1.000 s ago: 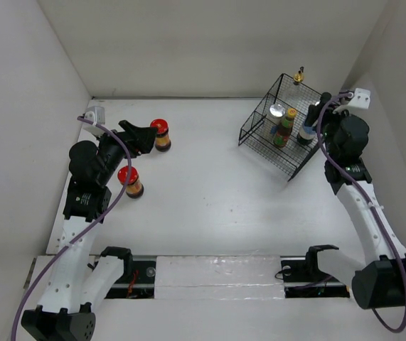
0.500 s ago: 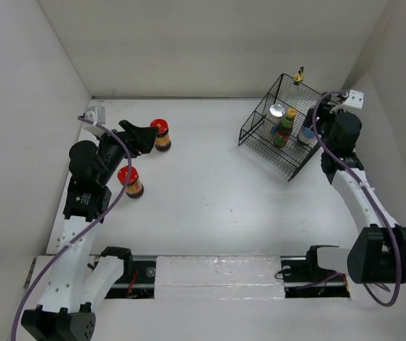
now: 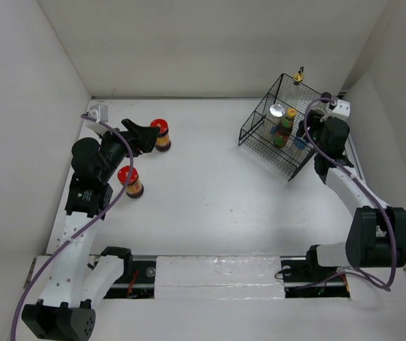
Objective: Organize the condiment bottles
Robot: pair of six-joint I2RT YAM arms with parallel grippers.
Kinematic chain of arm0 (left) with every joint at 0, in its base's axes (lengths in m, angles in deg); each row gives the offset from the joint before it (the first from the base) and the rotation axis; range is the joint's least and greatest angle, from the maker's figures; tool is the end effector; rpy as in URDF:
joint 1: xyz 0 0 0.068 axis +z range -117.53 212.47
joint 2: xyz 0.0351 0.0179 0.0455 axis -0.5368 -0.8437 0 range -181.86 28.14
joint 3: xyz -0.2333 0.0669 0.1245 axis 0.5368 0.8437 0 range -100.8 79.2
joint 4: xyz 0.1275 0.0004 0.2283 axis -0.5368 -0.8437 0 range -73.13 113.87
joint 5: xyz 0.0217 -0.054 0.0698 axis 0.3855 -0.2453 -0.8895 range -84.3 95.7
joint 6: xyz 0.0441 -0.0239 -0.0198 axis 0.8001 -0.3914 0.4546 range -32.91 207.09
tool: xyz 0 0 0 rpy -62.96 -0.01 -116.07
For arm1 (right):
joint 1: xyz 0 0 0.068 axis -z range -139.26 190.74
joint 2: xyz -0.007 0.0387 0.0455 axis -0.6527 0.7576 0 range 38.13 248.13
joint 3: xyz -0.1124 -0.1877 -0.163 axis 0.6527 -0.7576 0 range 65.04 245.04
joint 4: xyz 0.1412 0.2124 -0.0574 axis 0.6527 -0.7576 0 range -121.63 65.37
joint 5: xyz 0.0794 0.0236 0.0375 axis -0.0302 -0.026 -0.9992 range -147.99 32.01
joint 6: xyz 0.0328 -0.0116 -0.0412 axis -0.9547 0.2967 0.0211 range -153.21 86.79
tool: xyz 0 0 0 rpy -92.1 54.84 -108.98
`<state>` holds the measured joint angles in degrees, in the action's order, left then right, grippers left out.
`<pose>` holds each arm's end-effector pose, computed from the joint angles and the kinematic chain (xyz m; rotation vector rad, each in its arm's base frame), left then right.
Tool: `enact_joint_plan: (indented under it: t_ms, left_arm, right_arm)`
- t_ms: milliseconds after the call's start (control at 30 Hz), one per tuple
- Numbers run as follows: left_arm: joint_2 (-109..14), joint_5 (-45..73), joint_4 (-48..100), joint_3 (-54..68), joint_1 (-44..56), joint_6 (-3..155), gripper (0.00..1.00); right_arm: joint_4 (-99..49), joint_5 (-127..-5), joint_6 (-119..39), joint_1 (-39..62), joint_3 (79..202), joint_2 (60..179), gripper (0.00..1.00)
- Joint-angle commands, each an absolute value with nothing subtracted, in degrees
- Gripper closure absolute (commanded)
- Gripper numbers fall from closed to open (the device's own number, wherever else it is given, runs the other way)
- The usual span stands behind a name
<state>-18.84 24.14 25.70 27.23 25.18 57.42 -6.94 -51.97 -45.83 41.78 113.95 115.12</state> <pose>0.1829 -0.0348 0.4004 -0.0217 1.5033 -0.7558 0.3124 -0.0095 0.2886 0.2842 1.7283 0.0557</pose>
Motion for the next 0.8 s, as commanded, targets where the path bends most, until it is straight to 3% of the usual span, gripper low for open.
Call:
enact_joint_plan:
  t_ms: [0,467,633,733,767]
  left_arm:
    - [-18.6,25.2,29.0,27.9,25.4,57.1,0.13]
    - [-18.6,25.2,29.0,27.9,25.4,57.1,0.13]
    - [-18.6,25.2,29.0,27.9,25.4,57.1,0.13]
    - [-18.6,25.2,29.0,27.9,25.4,57.1,0.13]
    - [-18.6,25.2,29.0,27.9,25.4,57.1,0.13]
  right_arm:
    - [0.9,-51.7,-47.4,41.3,114.3,115.3,0.49]
    - [-1.0,-51.0,-48.0,40.7,115.4,110.8,0.14]
    - [-1.9,-54.3,-47.4,40.0,117.1,105.3,0.13]
    - [-2.4,-58.2,-46.9,36.6,118.3,104.0,0.19]
    - [-2.4,-60.1,-46.4,35.6,119.3,104.0,0.27]
